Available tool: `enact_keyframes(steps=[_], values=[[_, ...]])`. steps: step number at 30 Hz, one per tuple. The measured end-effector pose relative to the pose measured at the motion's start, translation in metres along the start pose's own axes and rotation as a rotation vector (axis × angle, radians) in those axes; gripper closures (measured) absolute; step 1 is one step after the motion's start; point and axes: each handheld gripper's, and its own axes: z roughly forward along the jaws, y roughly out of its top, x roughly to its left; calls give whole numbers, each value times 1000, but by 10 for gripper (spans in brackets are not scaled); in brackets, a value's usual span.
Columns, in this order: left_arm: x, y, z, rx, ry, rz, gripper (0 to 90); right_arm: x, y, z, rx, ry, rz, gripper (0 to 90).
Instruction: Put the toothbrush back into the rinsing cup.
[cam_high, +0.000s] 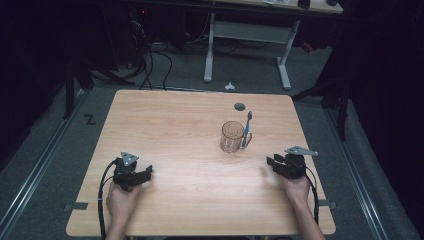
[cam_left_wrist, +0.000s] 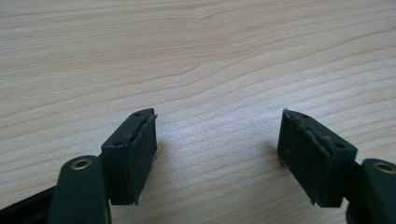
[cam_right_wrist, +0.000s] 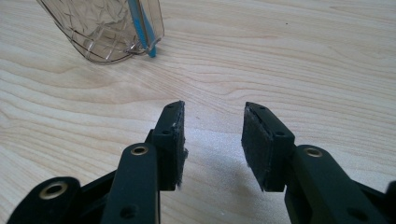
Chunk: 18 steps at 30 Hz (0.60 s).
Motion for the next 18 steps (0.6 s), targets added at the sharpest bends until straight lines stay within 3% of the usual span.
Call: enact_keyframes(steps=[18], values=[[0, 0, 0, 0, 0, 0, 287, -3, -5, 16, 38, -50, -5, 535]])
